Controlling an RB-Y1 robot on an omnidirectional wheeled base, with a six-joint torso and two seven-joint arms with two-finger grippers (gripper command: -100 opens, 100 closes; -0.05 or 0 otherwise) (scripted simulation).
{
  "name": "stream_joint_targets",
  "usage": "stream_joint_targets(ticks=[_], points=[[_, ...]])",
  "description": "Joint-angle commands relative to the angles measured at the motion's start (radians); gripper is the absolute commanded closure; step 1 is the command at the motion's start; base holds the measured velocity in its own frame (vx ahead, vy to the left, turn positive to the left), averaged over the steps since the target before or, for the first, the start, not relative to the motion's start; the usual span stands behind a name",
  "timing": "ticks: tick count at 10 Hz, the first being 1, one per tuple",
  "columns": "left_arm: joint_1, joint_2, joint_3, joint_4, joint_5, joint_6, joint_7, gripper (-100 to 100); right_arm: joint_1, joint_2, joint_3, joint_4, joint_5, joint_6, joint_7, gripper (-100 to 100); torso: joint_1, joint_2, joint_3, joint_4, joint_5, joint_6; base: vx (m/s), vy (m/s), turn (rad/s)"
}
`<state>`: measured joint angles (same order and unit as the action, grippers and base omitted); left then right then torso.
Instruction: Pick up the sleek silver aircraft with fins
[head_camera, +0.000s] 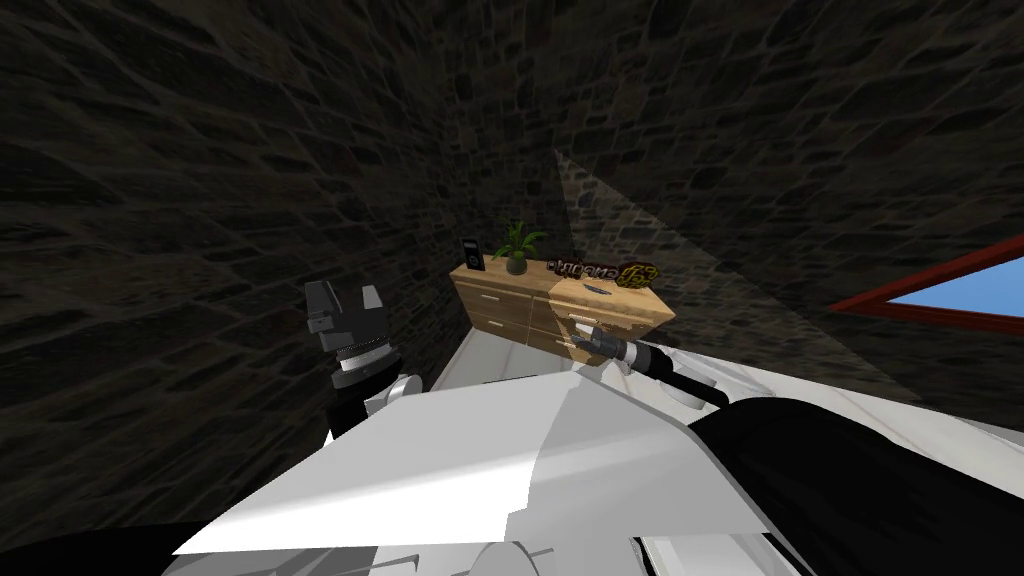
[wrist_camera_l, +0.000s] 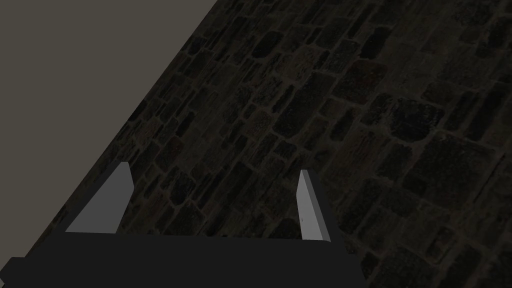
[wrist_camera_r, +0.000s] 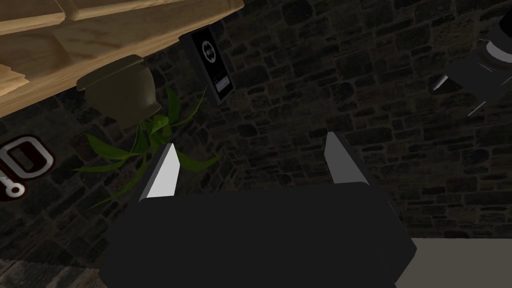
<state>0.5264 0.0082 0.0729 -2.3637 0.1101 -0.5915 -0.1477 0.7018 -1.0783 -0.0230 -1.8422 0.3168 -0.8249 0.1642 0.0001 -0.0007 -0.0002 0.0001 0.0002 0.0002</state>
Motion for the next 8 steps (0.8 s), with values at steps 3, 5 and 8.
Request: stream_joint_targets(ticks=[3, 5, 8], points=[[0.000, 0.000, 0.000, 0.000, 0.000, 0.000, 0.000, 0, -0.005, -0.114, 0.009, 0.090, 0.050, 0.018, 0.004, -100, 0.000, -0.001, 0.000, 0.000, 0.000, 0.000, 0.024, 0.029, 0.098], [0.000, 0.000, 0.000, 0.000, 0.000, 0.000, 0.000, 0, -0.005, -0.148, 0.009, 0.100, 0.050, 0.018, 0.004, -100, 0.000, -0.002, -0.001, 0.000, 0.000, 0.000, 0.026, 0.013, 0.037], [0.000, 0.000, 0.000, 0.000, 0.000, 0.000, 0.000, 0, -0.014, -0.243, 0.025, 0.194, 0.097, 0.032, 0.007, -100, -0.001, -0.002, -0.001, 0.000, 0.000, 0.000, 0.043, 0.007, 0.116]])
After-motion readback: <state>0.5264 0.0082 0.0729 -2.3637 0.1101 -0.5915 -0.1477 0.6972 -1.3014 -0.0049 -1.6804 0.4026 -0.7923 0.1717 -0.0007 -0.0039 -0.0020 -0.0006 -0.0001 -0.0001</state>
